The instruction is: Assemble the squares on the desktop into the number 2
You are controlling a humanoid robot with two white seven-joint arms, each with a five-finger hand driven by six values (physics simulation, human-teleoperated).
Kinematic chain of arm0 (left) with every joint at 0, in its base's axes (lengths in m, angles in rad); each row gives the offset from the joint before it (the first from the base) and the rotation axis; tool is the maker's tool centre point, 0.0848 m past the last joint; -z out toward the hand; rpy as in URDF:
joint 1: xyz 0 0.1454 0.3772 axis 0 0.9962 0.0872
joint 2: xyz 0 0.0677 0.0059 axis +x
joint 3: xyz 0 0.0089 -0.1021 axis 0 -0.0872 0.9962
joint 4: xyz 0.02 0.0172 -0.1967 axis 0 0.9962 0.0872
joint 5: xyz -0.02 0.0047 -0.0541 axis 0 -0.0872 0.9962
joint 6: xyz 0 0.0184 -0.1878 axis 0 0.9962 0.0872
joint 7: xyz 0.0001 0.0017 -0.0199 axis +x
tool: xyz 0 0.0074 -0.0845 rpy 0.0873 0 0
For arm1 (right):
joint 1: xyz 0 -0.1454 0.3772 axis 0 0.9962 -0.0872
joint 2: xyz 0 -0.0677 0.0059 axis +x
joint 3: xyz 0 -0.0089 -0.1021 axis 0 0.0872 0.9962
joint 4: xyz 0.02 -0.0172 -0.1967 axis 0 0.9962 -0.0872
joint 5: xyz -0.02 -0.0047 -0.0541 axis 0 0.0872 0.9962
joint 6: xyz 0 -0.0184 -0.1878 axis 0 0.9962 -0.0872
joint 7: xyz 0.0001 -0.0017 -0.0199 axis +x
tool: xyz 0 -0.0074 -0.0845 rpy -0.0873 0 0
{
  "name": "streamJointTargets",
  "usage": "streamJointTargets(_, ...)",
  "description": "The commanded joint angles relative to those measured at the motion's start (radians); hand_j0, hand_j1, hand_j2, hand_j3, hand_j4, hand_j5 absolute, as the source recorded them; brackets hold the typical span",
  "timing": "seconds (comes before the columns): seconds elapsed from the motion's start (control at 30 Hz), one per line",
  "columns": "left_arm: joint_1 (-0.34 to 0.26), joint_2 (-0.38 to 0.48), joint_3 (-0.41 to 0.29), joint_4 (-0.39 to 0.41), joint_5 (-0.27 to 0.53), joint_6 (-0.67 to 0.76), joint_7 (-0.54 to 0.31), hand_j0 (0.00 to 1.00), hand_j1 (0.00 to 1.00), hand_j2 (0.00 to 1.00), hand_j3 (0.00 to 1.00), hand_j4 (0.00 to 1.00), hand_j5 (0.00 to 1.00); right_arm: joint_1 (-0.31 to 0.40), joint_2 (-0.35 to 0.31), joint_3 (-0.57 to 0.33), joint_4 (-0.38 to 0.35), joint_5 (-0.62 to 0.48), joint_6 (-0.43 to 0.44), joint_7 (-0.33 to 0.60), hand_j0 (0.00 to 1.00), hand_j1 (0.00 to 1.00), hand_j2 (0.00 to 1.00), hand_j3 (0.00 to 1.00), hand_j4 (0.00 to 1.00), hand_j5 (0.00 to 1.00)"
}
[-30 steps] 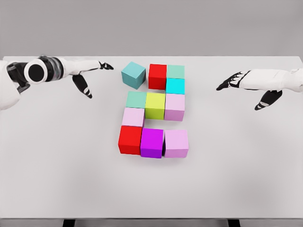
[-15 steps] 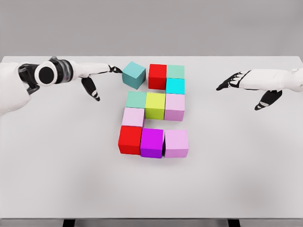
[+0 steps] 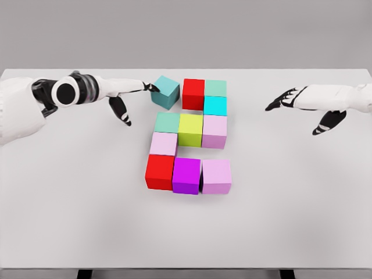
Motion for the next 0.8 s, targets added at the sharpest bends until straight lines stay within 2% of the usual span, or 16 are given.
streamJointTargets(0.0, -0.002, -0.007, 0.001, -0.001, 0.001, -0.001, 0.001, 1.0, 1.0, 1.0, 1.0, 1.0, 1.0, 0.0, 0.0, -0.001, 0.0, -0.006, 0.003, 0.0, 1.0, 1.0, 1.0, 1.0, 1.0, 1.0)
streamJointTargets(0.67, 0.0, -0.034, 0.001, -0.013, 0.007, -0.001, 0.001, 1.0, 1.0, 1.0, 1.0, 1.0, 1.0, -0.002, 0.0, -0.001, 0.0, -0.006, 0.003, 0.0, 1.0, 1.0, 1.0, 1.0, 1.0, 1.0)
streamJointTargets(0.77, -0.002, -0.011, 0.001, -0.01, 0.009, -0.017, 0.003, 1.0, 1.0, 1.0, 1.0, 1.0, 1.0, -0.002, 0.0, -0.001, 0.0, -0.006, 0.003, 0.0, 1.0, 1.0, 1.0, 1.0, 1.0, 1.0)
